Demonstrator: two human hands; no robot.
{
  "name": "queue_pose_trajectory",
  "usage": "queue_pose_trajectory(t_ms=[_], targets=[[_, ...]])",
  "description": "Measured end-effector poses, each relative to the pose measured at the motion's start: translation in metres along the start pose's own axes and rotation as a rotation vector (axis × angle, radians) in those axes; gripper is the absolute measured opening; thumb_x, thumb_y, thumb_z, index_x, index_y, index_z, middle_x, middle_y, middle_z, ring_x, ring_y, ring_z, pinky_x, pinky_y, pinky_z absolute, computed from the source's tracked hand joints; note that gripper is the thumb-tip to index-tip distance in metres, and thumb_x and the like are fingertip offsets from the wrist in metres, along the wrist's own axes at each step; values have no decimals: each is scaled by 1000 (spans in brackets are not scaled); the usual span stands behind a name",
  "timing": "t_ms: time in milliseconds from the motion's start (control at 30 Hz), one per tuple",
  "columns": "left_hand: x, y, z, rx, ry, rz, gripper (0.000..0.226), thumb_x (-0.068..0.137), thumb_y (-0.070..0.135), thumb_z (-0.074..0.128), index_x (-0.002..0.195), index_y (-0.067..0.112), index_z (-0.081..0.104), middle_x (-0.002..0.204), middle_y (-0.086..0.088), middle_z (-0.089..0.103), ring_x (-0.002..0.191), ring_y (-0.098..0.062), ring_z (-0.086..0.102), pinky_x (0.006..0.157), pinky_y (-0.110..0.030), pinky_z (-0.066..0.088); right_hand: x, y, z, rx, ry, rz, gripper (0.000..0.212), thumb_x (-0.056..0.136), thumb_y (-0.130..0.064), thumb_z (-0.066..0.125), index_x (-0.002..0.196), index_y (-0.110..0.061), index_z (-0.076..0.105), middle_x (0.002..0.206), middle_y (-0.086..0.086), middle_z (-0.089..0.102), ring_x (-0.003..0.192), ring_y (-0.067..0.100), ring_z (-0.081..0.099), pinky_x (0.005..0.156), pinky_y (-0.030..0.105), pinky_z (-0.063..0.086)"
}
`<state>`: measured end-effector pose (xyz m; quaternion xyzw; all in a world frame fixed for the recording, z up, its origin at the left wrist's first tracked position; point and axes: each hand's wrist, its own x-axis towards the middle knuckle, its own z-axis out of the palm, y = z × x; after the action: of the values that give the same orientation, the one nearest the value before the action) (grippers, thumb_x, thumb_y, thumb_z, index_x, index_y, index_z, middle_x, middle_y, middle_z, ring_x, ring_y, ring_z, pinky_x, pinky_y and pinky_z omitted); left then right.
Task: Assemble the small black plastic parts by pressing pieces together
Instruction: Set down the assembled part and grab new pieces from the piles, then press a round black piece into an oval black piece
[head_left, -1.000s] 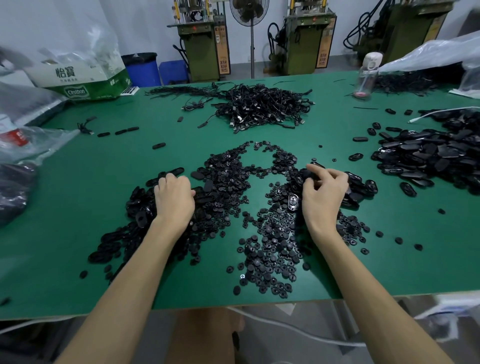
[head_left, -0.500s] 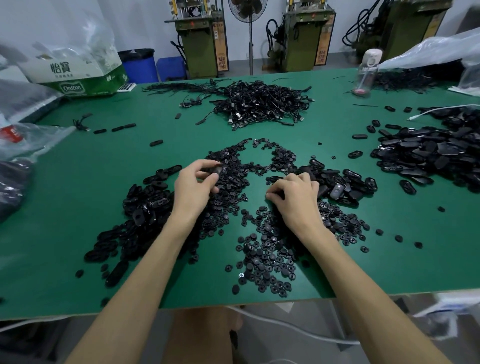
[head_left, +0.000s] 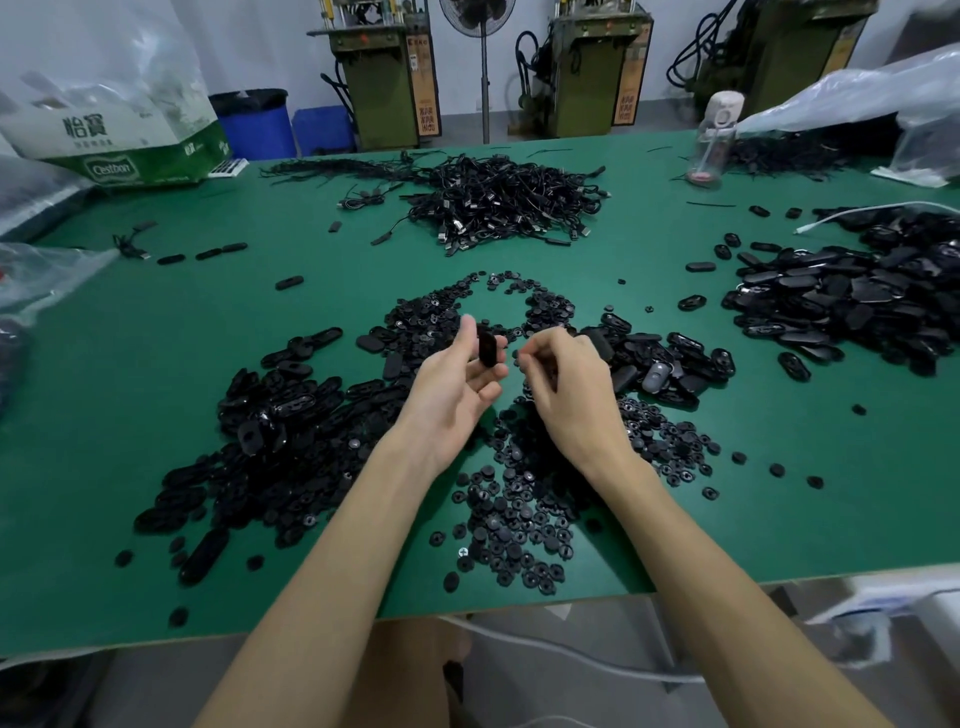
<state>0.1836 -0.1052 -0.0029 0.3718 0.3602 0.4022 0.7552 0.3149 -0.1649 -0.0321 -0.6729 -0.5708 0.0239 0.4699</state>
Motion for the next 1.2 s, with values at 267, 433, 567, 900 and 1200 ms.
queue_pose_trajectory(t_ms=[267,433,567,900,1200], targets=[[2,-9,-11,125,-107,149,30,99,-8,56,125,-3,69,114,-13,73,96,-13,71,77,-20,55,-2,-3,-5,67,40,-57,6,99,-13,66,102,-18,66,93,-13,63,97,13,57,82,26,48],[-2,-13,-13,279,-63,313,35,99,-6,61,134,0,62,120,-15,73,104,-23,74,92,-27,57,-2,-5,-8,114,76,-57,12,98,-12,68,109,-14,73,95,-17,66,100,12,61,86,16,47],[-2,-15,-12,348,-29,372,34,102,-9,53,135,-5,60,119,-14,74,105,-21,75,89,-26,59,-2,-4,-9,121,82,-33,9,98,-15,69,105,-18,74,92,-18,64,96,8,60,82,8,43],[-7,-16,-9,370,-19,425,28,102,-4,58,129,-3,65,113,-14,76,103,-23,76,85,-27,61,-1,-4,-11,140,76,-50,8,95,-10,72,101,-13,76,98,-4,68,95,10,60,84,10,41],[-9,-13,-10,333,20,432,29,108,3,49,130,4,67,118,-17,72,102,-24,76,81,-34,63,-3,-8,-11,207,98,-63,9,92,-8,74,98,-13,77,93,-4,73,83,8,66,77,16,50]])
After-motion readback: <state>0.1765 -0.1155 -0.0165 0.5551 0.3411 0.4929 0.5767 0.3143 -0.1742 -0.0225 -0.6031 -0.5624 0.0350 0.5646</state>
